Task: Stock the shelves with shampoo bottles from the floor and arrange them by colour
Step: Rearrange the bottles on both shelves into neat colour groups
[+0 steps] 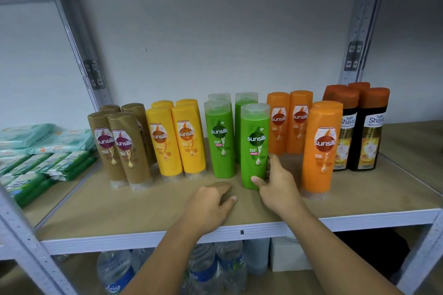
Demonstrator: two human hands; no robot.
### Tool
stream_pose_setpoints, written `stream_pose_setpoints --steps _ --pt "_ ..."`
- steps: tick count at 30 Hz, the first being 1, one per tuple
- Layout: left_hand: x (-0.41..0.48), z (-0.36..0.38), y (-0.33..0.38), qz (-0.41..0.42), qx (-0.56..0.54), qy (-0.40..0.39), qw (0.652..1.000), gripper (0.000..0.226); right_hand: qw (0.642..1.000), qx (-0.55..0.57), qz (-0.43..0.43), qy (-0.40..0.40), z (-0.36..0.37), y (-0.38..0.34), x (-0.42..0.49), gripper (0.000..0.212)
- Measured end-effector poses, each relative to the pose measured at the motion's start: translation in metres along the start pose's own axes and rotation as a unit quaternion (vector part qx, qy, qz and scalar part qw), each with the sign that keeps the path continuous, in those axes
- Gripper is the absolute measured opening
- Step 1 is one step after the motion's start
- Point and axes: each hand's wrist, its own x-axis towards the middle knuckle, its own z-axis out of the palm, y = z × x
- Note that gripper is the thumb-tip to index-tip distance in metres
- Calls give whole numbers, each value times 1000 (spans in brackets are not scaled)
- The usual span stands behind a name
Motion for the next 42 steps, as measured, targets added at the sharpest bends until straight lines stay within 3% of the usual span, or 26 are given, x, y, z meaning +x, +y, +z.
stream_pose_setpoints --steps 14,23,26,31,34,36,42 --pt "6 6 -14 26 -16 10 999 44 1000 7 -11 17 24 8 34 60" --pt "7 8 -17 26 -9 -5 1000 59 1000 4 -29 6 27 12 35 47" --pt "7 6 -14 21 -5 -13 1000 53 999 -34 -35 -5 22 10 29 42" --pt "4 4 -9 11 -1 -22 1000 50 986 -135 -66 -73 4 5 -3 59" --pt "-1 2 -2 -3 3 -25 1000 36 967 -196 -93 -133 -9 6 -27 49" --pt "-4 1 5 -8 0 -28 1000 39 958 -219 -102 -154 -16 7 -40 43" --pt "-21 6 44 17 9 -52 998 36 951 -246 -120 -147 -43 15 -66 34"
